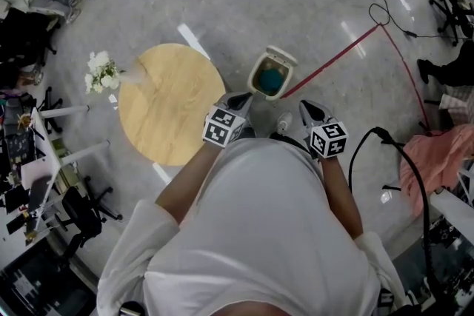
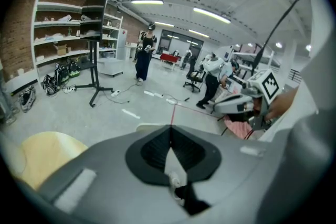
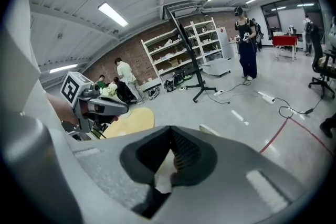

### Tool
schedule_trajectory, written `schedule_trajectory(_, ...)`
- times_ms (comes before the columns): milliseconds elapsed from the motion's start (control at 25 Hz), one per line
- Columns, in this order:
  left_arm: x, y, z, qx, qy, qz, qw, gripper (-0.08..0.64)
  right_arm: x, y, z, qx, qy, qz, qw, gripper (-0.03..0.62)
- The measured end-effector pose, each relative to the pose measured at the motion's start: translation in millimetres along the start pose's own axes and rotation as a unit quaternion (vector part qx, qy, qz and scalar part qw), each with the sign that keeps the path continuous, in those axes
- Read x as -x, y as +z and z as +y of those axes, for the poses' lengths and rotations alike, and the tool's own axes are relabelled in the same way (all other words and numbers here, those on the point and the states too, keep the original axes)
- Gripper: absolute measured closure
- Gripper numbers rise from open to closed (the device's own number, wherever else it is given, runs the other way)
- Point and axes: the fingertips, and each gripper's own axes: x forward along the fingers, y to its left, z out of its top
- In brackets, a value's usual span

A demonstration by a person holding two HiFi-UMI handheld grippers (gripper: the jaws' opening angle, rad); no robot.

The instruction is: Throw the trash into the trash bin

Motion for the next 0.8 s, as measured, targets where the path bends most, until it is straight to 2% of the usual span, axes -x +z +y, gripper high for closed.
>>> schedule_trajectory(800, -5.6, 5.4, -4.1, 0.003, -0.008, 0.005, 1.0000, 0.554, 3.0, 4.3, -5.5, -0.003, -0.004, -0.010, 1.000, 0.594)
